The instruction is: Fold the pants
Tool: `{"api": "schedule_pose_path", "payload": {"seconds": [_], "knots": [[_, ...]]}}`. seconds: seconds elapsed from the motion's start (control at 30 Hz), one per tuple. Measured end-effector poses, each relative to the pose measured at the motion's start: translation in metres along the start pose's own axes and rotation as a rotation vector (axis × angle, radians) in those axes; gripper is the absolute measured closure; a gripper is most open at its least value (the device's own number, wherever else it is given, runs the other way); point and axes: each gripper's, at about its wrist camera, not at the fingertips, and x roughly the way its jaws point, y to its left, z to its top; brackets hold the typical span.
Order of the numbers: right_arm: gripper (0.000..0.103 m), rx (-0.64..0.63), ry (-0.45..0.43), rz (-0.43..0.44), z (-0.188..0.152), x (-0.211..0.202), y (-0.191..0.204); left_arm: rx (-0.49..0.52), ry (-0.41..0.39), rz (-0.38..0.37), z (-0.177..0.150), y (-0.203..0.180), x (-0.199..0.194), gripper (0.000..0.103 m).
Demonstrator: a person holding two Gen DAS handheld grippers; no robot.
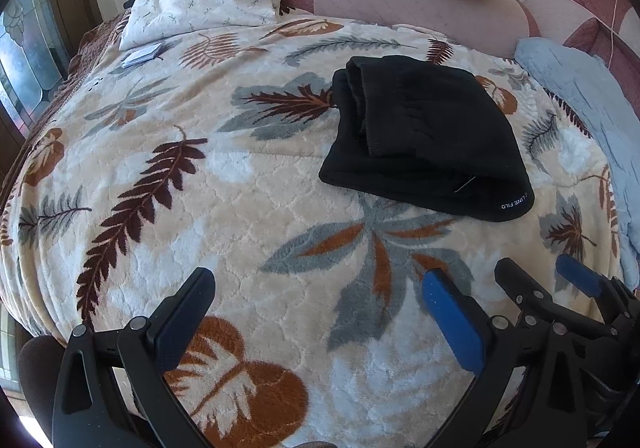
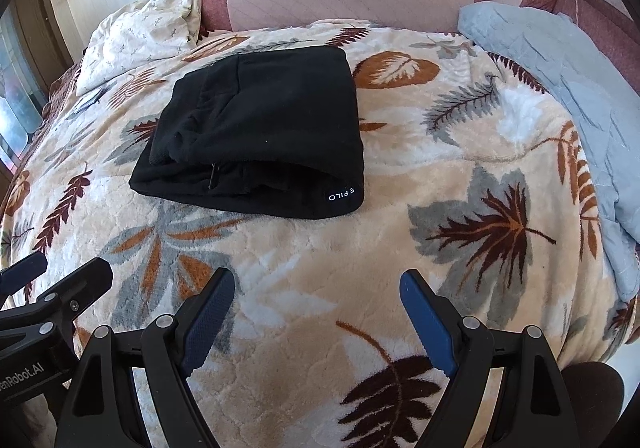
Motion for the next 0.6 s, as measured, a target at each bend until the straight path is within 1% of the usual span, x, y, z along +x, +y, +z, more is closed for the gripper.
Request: {"api": "schedule_pose_path", "payload": {"seconds": [0.6], "knots": [[0.014, -0.007, 0.004, 0.000, 0.0024, 0.0014, -0.0006, 0.019, -0.010, -0.012, 0.0005, -0.0053, -0.0021, 0.000]]}}
